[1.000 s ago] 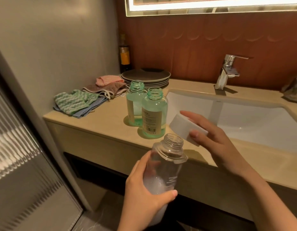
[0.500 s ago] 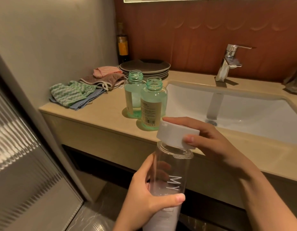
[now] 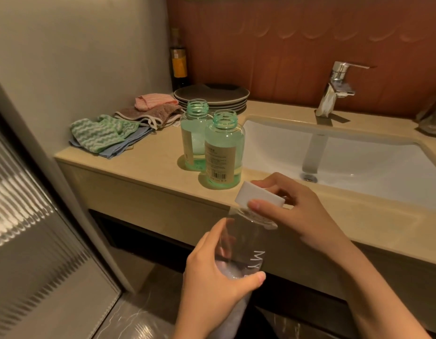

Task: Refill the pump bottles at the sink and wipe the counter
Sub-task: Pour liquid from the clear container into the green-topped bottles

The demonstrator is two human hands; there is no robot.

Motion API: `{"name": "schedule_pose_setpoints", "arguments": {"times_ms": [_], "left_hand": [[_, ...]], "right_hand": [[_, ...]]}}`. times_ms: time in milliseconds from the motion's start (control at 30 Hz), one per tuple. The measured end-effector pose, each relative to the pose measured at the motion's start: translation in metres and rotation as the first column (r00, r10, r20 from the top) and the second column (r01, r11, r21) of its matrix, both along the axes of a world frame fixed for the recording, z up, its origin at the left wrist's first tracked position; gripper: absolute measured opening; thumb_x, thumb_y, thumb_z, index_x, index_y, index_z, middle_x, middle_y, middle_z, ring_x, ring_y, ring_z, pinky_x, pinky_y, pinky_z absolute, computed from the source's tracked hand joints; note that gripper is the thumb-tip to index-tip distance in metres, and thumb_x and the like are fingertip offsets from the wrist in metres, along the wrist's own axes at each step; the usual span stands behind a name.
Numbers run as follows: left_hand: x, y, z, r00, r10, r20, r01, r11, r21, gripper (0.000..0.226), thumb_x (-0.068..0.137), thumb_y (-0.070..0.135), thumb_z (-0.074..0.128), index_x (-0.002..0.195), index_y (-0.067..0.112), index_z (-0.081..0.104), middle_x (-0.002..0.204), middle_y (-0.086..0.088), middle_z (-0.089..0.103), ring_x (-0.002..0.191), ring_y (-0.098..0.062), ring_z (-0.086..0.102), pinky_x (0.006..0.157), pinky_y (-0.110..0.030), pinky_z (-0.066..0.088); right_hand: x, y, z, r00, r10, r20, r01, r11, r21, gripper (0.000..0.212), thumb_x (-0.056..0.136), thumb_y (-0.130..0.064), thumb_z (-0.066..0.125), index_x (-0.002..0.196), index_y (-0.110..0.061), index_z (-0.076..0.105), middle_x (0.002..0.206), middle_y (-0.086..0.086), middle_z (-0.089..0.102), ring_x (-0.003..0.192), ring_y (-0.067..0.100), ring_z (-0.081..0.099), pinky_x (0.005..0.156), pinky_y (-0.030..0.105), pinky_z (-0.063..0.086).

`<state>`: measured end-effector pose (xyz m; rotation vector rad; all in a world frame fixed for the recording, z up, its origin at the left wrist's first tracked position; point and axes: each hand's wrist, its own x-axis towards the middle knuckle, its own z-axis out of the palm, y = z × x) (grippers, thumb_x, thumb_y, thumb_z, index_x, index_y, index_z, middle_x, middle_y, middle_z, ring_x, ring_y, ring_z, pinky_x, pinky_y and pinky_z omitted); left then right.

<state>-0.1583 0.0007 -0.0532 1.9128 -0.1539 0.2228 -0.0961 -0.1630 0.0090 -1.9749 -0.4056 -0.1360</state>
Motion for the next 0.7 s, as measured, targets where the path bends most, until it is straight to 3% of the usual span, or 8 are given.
{"name": "schedule_pose_setpoints", "arguments": {"times_ms": [200, 300, 433, 700], "left_hand": [[-0.001, 0.001, 0.001, 0.999, 0.034, -0.006, -0.034, 0.999, 0.032, 0.085, 0.040, 0.049, 0.079, 0.121, 0.046, 0.051, 0.106, 0.021, 0.062, 0.102, 0.005, 0.057, 0.082, -0.011, 0.045], [-0.002, 0.006, 0.011, 0.989, -0.147, -0.036, 0.140, 0.980, -0.142, 0.069, 0.048, 0.026, 0.085, 0.110, 0.044, 0.060, 0.104, 0.014, 0.067, 0.100, -0.001, 0.062, 0.080, -0.011, 0.046], [-0.002, 0.012, 0.018, 0.893, -0.447, -0.053, 0.397, 0.838, -0.374, 0.059, 0.051, 0.018, 0.080, 0.107, 0.026, 0.065, 0.095, -0.001, 0.067, 0.088, -0.013, 0.064, 0.075, -0.020, 0.047], [0.000, 0.009, 0.018, 0.853, -0.518, -0.056, 0.429, 0.760, -0.488, 0.060, 0.052, 0.015, 0.076, 0.110, 0.012, 0.061, 0.093, -0.007, 0.064, 0.084, -0.014, 0.061, 0.075, -0.020, 0.046]], "right_hand": [[-0.002, 0.001, 0.002, 1.000, 0.015, 0.016, -0.014, 1.000, -0.024, 0.043, 0.062, -0.064, 0.062, 0.092, -0.034, 0.066, 0.089, -0.011, 0.068, 0.083, 0.007, 0.061, 0.071, 0.018, 0.047], [-0.001, -0.003, 0.008, 0.989, 0.146, -0.006, -0.146, 0.988, 0.044, 0.042, 0.067, -0.055, 0.063, 0.101, -0.031, 0.068, 0.097, -0.008, 0.068, 0.089, 0.009, 0.062, 0.075, 0.018, 0.045], [-0.003, -0.009, 0.017, 0.944, 0.331, -0.004, -0.327, 0.934, 0.145, 0.039, 0.071, -0.039, 0.061, 0.108, -0.027, 0.068, 0.104, -0.007, 0.066, 0.090, 0.006, 0.060, 0.071, 0.011, 0.044], [-0.001, -0.010, 0.017, 0.898, 0.440, -0.013, -0.411, 0.849, 0.331, 0.040, 0.070, -0.034, 0.056, 0.107, -0.028, 0.068, 0.107, -0.008, 0.064, 0.093, 0.010, 0.059, 0.070, 0.016, 0.046]]}}
